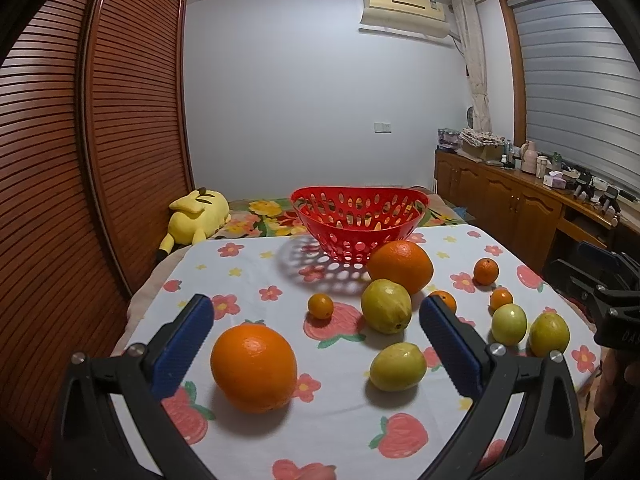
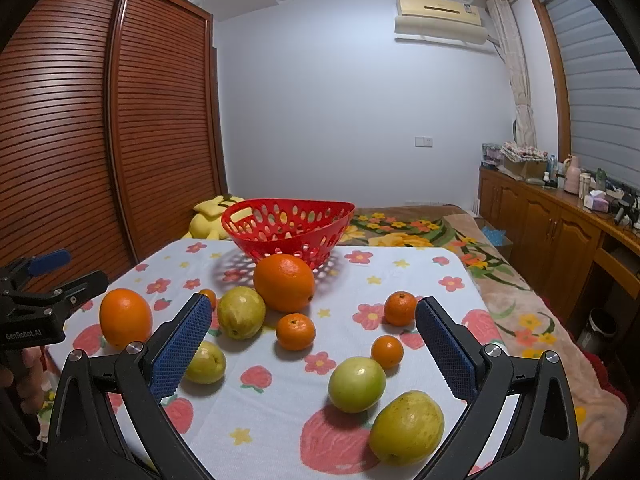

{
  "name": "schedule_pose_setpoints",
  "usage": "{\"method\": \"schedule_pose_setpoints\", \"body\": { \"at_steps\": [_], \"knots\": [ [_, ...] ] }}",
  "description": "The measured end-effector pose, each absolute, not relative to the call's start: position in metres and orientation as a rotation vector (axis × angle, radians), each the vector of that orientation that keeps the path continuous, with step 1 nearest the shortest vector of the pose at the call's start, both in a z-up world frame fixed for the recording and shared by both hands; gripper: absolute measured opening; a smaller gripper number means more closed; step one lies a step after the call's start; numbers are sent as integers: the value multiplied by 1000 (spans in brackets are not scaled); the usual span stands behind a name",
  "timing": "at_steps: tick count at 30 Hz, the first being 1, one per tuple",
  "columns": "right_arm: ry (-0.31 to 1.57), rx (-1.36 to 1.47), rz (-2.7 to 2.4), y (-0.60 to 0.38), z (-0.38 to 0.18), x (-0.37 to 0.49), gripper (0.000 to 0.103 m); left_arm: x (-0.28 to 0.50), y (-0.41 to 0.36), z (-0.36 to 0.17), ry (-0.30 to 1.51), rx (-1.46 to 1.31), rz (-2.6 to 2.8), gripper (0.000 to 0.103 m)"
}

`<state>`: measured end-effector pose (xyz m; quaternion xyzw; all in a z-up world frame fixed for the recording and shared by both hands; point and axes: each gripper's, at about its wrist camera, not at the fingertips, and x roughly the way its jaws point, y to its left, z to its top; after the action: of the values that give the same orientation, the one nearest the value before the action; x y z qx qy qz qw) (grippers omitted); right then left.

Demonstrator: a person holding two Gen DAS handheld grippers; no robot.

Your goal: Organize fruits

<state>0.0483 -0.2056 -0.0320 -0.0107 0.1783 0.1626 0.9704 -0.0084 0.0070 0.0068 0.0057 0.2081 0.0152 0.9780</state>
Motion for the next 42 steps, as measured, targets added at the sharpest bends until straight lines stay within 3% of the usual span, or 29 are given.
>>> {"method": "schedule_pose_setpoints", "body": {
  "at_steps": [42],
  "knots": [
    [349, -22, 324, -200, -24, 45, 103, -18, 2, 18, 381, 25, 20, 103]
  ]
}}
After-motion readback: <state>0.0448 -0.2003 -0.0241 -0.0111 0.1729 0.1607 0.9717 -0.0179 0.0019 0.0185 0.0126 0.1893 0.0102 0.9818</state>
